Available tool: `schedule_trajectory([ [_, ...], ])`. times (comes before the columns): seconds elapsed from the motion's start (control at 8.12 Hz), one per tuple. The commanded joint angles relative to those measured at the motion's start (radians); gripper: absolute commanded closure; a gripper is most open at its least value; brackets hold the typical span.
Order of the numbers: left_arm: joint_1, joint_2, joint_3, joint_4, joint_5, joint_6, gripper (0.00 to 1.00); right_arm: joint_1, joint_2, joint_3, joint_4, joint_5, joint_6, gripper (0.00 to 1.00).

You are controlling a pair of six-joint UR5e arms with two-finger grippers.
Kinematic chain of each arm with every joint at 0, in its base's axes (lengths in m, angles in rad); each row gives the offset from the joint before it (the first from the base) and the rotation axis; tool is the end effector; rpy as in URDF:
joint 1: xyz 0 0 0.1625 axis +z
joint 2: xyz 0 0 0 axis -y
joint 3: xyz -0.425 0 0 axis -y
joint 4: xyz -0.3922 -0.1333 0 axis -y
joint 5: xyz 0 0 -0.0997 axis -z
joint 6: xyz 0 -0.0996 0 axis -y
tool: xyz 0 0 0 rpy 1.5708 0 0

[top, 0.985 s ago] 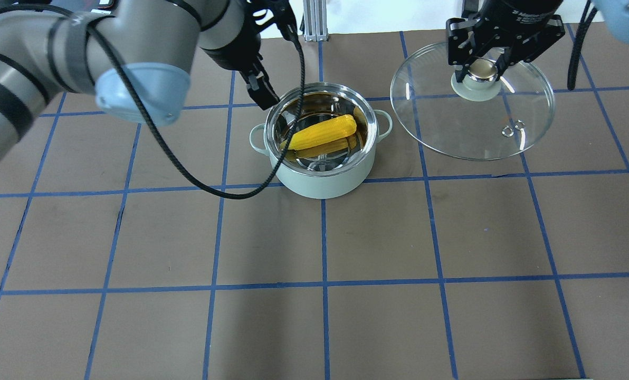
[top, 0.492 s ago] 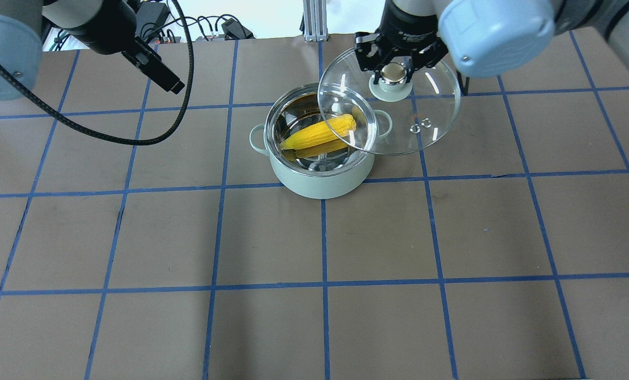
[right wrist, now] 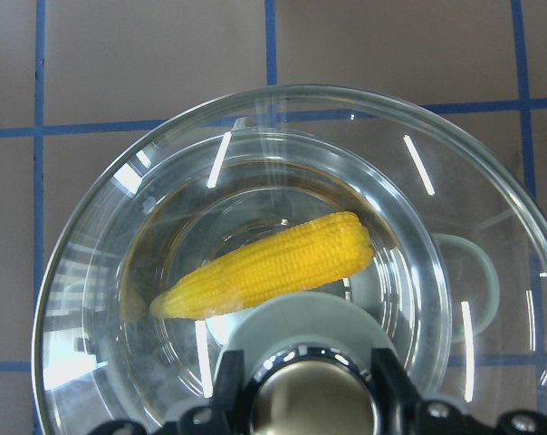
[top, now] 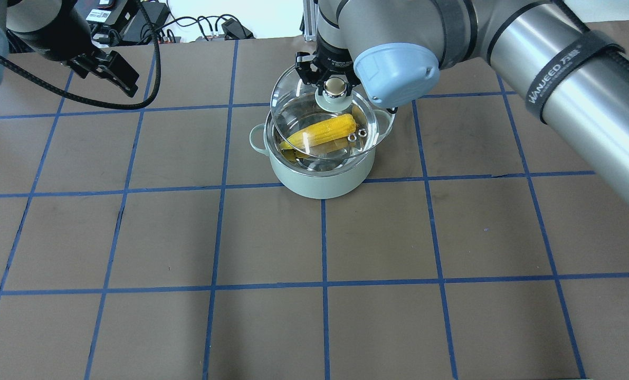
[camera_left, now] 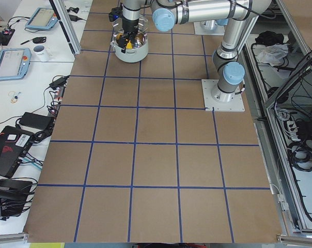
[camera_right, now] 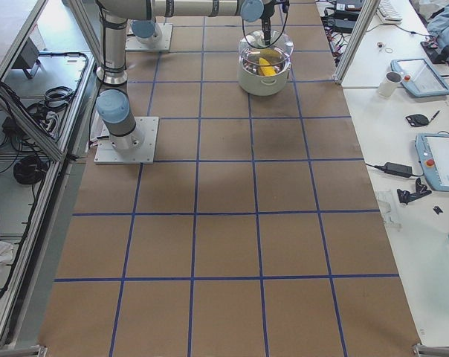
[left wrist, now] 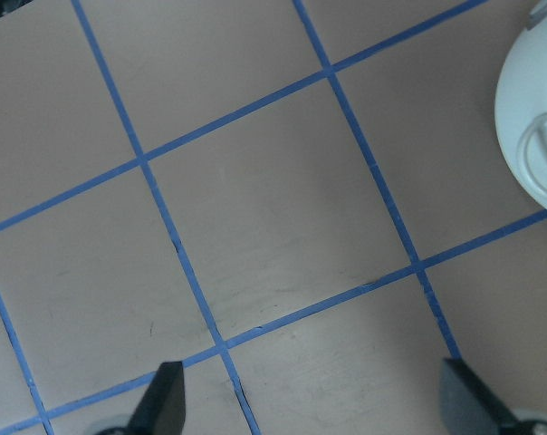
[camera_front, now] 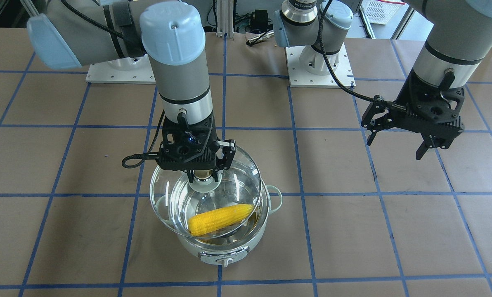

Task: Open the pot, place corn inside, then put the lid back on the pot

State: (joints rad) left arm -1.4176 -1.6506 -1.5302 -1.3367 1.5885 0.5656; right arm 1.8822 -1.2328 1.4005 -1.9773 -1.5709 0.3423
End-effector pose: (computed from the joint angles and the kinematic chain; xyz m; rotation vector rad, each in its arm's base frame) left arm -0.0472 -0.5566 0.4924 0.6208 2.9808 -0.2691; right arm 0.3254 -0.5760 0.4248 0.0471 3.0452 -0.3461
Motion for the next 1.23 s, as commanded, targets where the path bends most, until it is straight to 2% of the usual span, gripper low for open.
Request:
schedule_trajectory([
  [0.0,-0.009,0.005,-0.002,-0.002,0.034,-0.279,0.0,0.015,0.062,-0.005,-0.029,0.014,0.026,0.76],
  [0.25,-0.01,0.005,-0.008,-0.002,0.027,-0.424,0.0,0.02,0.075,-0.003,-0.047,0.015,0.027,0.76],
  [0.74,-0.014,0.043,-0.024,-0.009,0.01,-0.549,0.0,0.024,0.093,0.005,-0.048,0.015,0.03,0.76],
  [1.11,-0.018,0.048,-0.019,-0.084,0.007,-0.634,0.0,0.035,0.104,0.006,-0.049,0.015,0.032,0.76],
])
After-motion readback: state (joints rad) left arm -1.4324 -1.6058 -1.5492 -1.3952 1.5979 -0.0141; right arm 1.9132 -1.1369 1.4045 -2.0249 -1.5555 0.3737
